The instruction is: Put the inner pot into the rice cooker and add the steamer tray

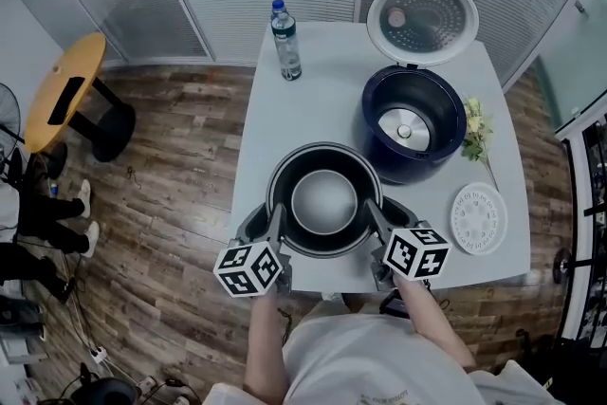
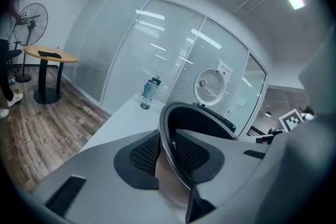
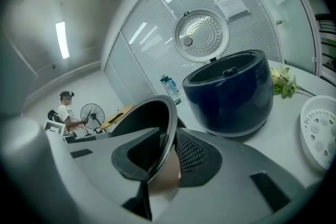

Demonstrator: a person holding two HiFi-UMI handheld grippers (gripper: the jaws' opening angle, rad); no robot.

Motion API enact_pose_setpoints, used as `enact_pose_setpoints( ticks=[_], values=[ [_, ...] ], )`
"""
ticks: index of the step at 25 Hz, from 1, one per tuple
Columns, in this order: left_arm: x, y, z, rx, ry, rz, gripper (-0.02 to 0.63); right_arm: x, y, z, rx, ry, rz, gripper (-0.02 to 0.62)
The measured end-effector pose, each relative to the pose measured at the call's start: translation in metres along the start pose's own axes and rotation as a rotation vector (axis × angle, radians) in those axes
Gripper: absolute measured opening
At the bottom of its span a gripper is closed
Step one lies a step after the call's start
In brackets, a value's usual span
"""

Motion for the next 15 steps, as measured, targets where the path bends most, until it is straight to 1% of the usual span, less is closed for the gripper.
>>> enact_pose_setpoints(
  ticks=[8,15],
  values=[
    [0.013,0.022,0.017,0.068,-0.023,0.0,0.089,-0.011,0.021,0.01,0.055,0.042,0.015,0.103],
    [0.029,0.045,0.019,0.11,-0.06,-0.039,0.089,-0.015,0.046,0.019,0.119,0.052,0.038,0.103]
  ],
)
Point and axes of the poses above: the fingertips, and each gripper's own axes: z backward along the fingers, x to its right, y out of its top, the point moved 5 cm from there along z, backward along the fingers, and after that the axes turned 10 degrees about z, right-handed, at the moved point
